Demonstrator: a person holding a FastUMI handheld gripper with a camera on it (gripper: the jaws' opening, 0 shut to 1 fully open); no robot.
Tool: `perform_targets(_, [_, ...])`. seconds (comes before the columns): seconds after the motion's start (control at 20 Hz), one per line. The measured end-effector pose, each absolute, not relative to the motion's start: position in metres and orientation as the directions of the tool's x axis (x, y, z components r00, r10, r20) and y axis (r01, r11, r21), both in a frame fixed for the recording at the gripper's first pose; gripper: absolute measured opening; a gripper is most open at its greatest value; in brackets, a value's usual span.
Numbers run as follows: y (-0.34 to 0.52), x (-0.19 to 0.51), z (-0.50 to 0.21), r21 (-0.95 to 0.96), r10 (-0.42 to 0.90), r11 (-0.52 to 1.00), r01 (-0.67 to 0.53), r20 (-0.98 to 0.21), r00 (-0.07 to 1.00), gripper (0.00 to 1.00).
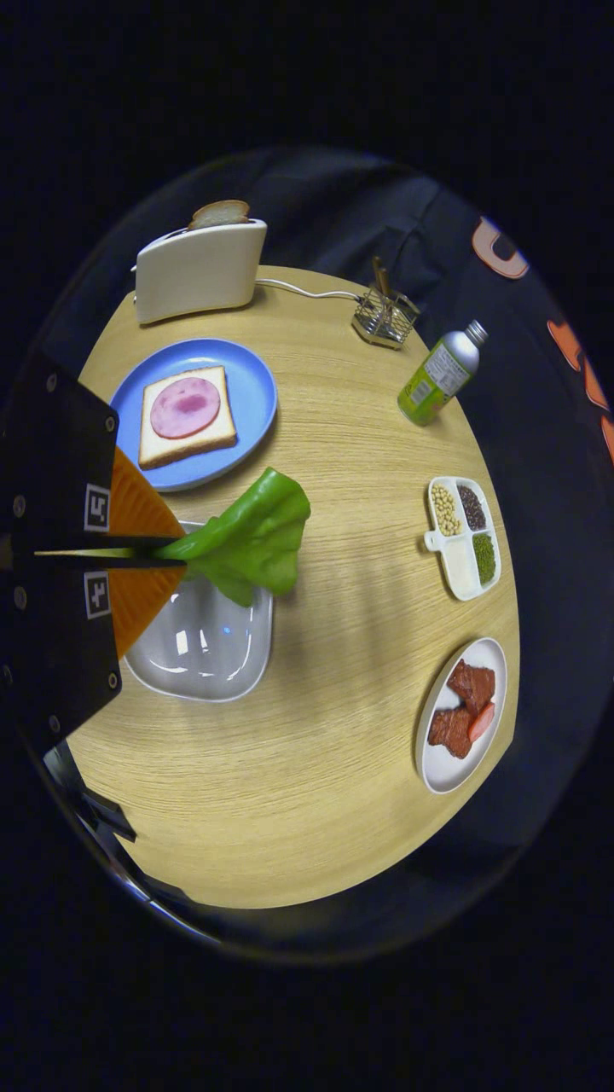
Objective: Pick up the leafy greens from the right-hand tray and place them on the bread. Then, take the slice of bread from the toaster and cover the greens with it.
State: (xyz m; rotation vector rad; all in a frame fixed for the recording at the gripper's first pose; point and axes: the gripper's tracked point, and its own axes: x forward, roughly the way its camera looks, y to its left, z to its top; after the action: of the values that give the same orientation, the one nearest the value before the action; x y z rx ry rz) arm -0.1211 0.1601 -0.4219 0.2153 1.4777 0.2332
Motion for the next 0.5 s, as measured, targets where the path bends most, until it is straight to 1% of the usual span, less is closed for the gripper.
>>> perform_targets(0.5, [0.229,-0.129,-0.424,0.343,0.349,0.931,-0.126,-0.937,0.029,0.03])
